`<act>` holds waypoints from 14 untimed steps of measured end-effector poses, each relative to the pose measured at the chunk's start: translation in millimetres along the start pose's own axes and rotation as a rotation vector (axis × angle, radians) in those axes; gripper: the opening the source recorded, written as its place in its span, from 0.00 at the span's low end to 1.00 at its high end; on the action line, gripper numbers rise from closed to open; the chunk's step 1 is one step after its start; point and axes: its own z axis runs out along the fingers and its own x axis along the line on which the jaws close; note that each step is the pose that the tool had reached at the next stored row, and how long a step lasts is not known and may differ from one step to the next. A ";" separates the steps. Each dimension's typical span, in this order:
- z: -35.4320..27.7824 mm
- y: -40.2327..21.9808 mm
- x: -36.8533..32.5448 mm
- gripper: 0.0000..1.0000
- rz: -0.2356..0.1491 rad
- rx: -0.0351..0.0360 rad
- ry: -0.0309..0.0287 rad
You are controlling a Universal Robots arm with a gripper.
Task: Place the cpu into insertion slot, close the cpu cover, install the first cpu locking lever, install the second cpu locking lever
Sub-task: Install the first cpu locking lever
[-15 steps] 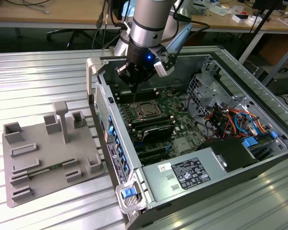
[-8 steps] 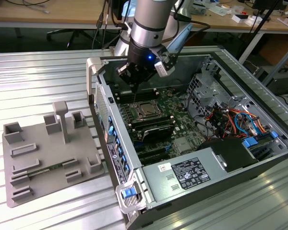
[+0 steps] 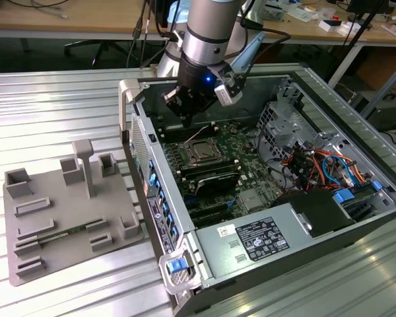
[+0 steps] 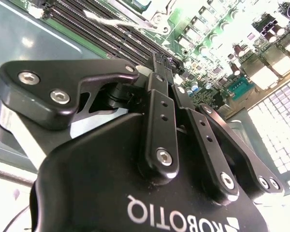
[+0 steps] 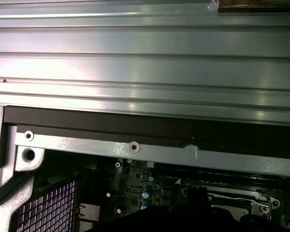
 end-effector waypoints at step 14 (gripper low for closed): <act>1.5 -0.6 -7.3 0.11 0.000 0.0000 0.0001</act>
